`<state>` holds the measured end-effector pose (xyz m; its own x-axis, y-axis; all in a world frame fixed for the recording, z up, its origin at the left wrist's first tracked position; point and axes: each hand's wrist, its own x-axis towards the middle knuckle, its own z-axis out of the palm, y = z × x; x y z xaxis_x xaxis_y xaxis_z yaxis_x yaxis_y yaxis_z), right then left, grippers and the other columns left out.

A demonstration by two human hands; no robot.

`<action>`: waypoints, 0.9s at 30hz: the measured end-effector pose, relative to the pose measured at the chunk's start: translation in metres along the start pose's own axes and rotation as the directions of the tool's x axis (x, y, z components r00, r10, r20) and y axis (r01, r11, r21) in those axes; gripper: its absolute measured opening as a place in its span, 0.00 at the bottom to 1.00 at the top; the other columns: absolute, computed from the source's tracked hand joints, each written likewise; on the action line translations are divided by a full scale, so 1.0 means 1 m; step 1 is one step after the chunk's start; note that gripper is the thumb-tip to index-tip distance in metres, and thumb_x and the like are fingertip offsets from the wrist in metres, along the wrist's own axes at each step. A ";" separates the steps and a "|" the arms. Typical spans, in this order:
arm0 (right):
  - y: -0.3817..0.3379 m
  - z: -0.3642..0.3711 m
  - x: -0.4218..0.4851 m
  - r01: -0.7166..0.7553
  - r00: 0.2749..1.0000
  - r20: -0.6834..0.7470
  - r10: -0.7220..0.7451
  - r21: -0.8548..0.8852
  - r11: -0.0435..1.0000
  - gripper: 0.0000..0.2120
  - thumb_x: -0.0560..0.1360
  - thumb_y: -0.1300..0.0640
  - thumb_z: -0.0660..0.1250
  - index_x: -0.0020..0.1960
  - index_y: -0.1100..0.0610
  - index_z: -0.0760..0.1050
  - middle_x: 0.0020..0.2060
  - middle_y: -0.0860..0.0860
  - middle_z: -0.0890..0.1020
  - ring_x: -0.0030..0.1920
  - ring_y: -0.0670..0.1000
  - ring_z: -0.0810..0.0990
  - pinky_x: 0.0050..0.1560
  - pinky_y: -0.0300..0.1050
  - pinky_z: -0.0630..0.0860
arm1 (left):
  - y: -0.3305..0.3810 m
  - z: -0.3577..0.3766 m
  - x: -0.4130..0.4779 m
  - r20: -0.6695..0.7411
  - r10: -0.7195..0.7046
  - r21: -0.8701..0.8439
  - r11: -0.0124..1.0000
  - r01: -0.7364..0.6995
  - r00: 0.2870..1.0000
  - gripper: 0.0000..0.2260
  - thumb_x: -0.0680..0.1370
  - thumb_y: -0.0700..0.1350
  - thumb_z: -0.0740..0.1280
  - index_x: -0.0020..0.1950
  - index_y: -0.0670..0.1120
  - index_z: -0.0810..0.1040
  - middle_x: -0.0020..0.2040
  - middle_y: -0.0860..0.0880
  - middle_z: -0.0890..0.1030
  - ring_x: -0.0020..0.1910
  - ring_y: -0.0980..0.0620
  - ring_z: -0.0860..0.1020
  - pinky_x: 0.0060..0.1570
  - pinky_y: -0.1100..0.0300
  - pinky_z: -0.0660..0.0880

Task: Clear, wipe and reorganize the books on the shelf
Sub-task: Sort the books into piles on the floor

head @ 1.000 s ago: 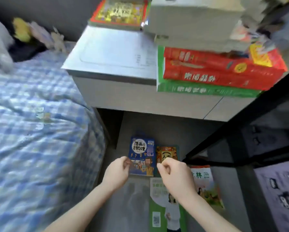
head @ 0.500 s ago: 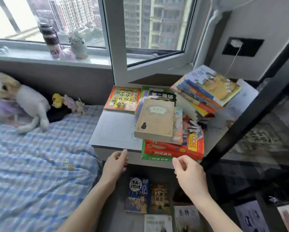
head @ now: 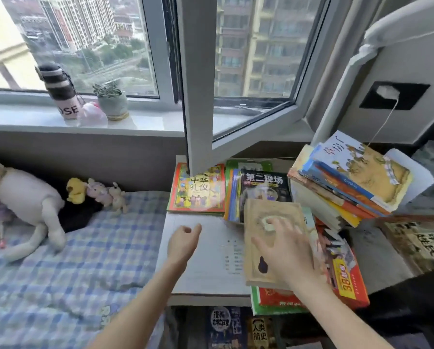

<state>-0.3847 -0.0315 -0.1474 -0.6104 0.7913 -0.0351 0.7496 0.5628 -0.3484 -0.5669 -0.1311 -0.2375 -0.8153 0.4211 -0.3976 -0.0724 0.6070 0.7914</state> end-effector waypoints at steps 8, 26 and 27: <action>-0.079 0.084 0.097 0.291 0.956 0.185 -0.228 -0.491 0.821 0.31 0.73 0.41 0.67 0.68 0.60 0.68 0.63 0.62 0.73 0.65 0.63 0.70 0.66 0.56 0.65 | -0.010 -0.029 0.160 -0.116 0.072 0.481 0.877 -0.007 0.991 0.20 0.79 0.47 0.62 0.64 0.34 0.69 0.63 0.35 0.73 0.63 0.37 0.71 0.61 0.50 0.66; -0.046 0.182 0.202 -0.027 0.895 0.342 0.285 -0.598 0.801 0.41 0.78 0.67 0.60 0.78 0.54 0.34 0.76 0.64 0.39 0.72 0.75 0.48 0.60 0.50 0.74 | -0.019 -0.006 0.227 -0.117 0.097 0.563 0.826 -0.014 0.988 0.24 0.75 0.59 0.67 0.55 0.38 0.75 0.56 0.38 0.77 0.58 0.40 0.73 0.56 0.52 0.66; -0.045 0.183 0.201 -0.014 0.901 0.337 0.273 -0.608 0.794 0.41 0.77 0.70 0.58 0.78 0.54 0.34 0.76 0.65 0.39 0.72 0.75 0.49 0.59 0.49 0.75 | -0.020 -0.006 0.228 -0.112 0.096 0.559 0.829 -0.018 0.989 0.23 0.75 0.59 0.67 0.55 0.38 0.75 0.56 0.38 0.76 0.58 0.40 0.72 0.56 0.52 0.66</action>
<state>-0.5881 0.0581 -0.3099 -0.4312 0.7864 -0.4424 0.7589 0.5813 0.2935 -0.7552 -0.0513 -0.3414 -0.8776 0.3994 -0.2649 0.2752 0.8725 0.4038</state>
